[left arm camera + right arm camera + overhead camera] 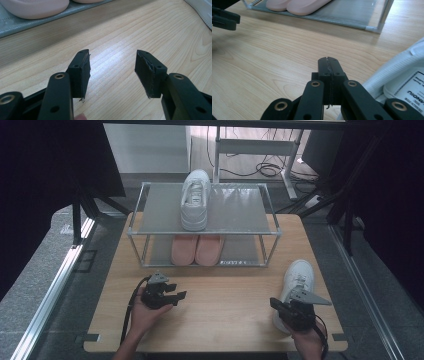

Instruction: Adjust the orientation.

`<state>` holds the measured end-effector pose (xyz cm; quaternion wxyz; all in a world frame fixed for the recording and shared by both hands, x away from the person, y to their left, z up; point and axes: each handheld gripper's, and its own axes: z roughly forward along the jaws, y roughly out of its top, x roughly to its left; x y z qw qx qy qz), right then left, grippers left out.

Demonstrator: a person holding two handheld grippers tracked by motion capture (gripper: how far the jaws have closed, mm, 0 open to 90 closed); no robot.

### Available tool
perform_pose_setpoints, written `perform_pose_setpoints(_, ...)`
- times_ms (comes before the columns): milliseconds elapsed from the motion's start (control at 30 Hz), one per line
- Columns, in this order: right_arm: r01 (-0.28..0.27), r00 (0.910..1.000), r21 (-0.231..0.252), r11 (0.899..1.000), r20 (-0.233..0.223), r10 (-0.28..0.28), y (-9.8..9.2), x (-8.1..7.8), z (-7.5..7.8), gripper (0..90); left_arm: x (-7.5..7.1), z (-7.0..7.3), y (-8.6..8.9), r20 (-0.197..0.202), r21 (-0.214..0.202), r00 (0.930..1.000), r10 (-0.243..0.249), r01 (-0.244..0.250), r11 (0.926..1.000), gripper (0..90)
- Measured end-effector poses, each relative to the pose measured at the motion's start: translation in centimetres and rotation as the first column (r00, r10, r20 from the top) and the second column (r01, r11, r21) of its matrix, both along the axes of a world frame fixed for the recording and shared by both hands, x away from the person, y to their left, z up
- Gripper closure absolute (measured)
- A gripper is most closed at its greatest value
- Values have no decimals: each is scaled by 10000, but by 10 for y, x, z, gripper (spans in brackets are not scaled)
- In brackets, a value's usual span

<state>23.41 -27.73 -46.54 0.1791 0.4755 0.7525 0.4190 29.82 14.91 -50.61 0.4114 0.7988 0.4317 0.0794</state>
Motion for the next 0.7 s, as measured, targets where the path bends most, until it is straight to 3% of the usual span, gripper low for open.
perform_pose_setpoints(700, 577, 9981, -654, 9962, 234, -563, -10, -15, 2, 900, 0, 0, 1, 11, 18, 10000, 12, -12, 10000, 465)
